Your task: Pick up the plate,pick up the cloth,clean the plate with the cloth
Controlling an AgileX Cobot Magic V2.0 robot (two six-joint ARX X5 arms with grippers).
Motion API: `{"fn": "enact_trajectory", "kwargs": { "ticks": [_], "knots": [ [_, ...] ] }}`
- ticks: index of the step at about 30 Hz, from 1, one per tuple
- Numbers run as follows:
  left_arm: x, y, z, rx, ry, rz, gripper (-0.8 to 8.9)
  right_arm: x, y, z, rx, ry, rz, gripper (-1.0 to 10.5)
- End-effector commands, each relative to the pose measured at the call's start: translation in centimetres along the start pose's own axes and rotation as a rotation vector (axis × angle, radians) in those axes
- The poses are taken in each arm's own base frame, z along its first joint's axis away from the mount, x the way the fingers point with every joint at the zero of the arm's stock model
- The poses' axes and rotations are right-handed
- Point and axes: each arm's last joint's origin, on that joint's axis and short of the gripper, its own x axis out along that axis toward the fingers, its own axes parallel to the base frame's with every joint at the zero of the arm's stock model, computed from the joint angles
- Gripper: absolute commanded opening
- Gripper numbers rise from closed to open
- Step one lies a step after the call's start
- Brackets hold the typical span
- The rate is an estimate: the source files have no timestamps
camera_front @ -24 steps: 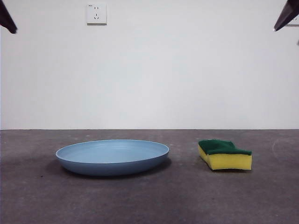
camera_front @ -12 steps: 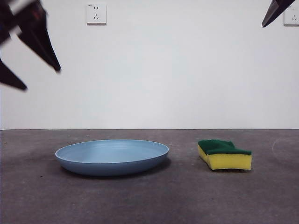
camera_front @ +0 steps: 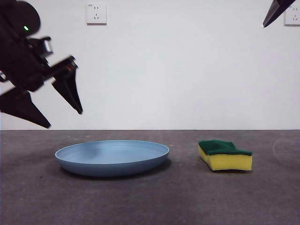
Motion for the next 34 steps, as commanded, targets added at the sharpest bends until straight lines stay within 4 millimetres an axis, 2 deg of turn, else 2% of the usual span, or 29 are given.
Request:
{"fn": "enact_trajectory", "kwargs": {
  "ticks": [1, 6, 16, 17, 19, 22, 29, 32, 34],
  "knots": [
    [1.6, -0.1, -0.3, 0.031, 0.030, -0.004, 4.36, -0.1, 0.1, 0.2, 0.001, -0.013, 0.004, 5.0],
    [3.6, -0.2, -0.8, 0.042, 0.071, 0.066, 4.36, -0.1, 0.1, 0.2, 0.002, -0.013, 0.004, 5.0],
    [6.1, 0.2, -1.8, 0.038, 0.140, 0.071, 4.33, -0.1, 0.1, 0.2, 0.026, -0.013, 0.004, 5.0],
    [6.3, 0.2, -1.9, 0.039, 0.145, 0.070, 4.09, -0.1, 0.1, 0.2, 0.035, -0.013, 0.004, 5.0],
    [6.5, 0.0, -2.0, 0.043, 0.156, 0.068, 2.76, -0.1, 0.1, 0.2, 0.043, -0.013, 0.004, 5.0],
    [6.6, -0.3, -2.1, 0.082, 0.160, 0.061, -0.20, -0.1, 0.1, 0.2, 0.042, -0.013, 0.005, 5.0],
    [6.2, -0.6, -1.9, 0.120, 0.147, 0.081, -0.07, 0.2, 0.3, 0.6, -0.005, -0.014, 0.016, 5.0],
    [4.9, -1.0, -1.4, 0.161, 0.100, 0.124, -0.06, 0.9, 0.6, 1.3, -0.026, 0.012, 0.029, 3.9],
    [3.6, -1.4, -0.9, 0.173, 0.057, 0.136, -0.06, 1.7, 0.9, 2.0, -0.056, 0.035, 0.040, 3.7]
  ]
}}
